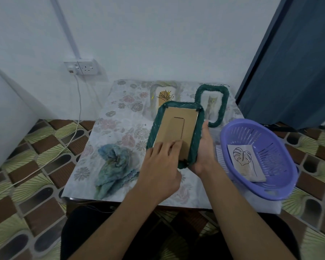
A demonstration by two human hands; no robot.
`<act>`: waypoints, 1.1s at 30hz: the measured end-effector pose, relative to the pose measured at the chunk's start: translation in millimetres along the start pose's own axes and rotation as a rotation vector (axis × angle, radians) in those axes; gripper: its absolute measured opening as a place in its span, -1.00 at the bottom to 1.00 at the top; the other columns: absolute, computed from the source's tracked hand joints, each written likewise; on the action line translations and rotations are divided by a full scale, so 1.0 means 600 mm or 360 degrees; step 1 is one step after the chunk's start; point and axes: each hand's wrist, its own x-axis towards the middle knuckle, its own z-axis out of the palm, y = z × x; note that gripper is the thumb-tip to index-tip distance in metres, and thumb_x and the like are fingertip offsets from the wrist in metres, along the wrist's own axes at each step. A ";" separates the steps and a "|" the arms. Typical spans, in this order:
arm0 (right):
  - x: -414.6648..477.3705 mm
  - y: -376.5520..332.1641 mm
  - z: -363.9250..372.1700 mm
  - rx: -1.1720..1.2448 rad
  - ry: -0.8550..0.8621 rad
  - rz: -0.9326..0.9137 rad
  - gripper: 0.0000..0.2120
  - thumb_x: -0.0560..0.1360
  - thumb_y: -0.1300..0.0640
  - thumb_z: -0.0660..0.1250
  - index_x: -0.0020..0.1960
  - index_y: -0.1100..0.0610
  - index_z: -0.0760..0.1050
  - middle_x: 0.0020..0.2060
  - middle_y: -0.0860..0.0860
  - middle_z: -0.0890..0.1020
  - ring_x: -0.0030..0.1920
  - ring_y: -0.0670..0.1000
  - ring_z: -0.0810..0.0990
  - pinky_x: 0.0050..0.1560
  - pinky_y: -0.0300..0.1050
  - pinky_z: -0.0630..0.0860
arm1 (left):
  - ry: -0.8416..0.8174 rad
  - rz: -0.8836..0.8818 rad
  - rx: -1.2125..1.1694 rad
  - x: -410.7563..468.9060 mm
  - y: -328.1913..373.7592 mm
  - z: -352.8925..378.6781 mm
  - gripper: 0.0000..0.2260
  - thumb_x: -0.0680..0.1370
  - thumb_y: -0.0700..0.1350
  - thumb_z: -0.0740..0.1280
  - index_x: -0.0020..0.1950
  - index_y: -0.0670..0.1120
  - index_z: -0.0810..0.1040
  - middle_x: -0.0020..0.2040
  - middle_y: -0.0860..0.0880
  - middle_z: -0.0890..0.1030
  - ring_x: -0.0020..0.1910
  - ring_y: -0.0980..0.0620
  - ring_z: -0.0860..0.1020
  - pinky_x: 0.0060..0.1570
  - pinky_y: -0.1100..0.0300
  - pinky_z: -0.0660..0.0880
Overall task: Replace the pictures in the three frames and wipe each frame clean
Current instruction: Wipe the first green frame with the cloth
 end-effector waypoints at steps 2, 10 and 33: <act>0.004 0.000 -0.002 -0.0037 -0.0015 -0.0002 -0.24 0.55 -0.44 -0.10 0.24 0.08 0.58 0.16 0.17 0.67 0.14 0.17 0.67 0.12 0.09 0.55 | -0.0065 -0.0015 -0.0104 -0.001 0.000 -0.005 -0.43 0.39 -0.03 0.16 0.40 -0.13 0.41 0.24 -0.06 0.51 0.16 -0.09 0.47 0.11 0.00 0.45; 0.015 0.015 -0.019 -0.0196 -0.0056 0.0023 -0.23 0.55 -0.45 -0.07 0.34 0.10 0.55 0.21 0.19 0.64 0.22 0.21 0.62 0.28 0.22 0.50 | 0.0103 -0.0423 -0.0544 0.029 -0.007 -0.010 -0.59 0.50 0.11 0.40 0.23 -0.06 0.42 0.16 -0.03 0.41 0.13 -0.03 0.42 0.08 0.08 0.48; 0.007 0.035 -0.058 -0.0242 0.0022 0.0107 -0.33 0.55 -0.41 -0.02 0.30 0.02 0.56 0.13 0.08 0.70 0.14 0.11 0.67 0.13 0.08 0.59 | -0.0339 -0.0558 -0.0363 0.087 -0.006 -0.073 -0.58 0.44 0.09 0.39 0.12 -0.10 0.32 -0.10 -0.06 0.50 -0.18 -0.03 0.51 -0.40 0.18 0.28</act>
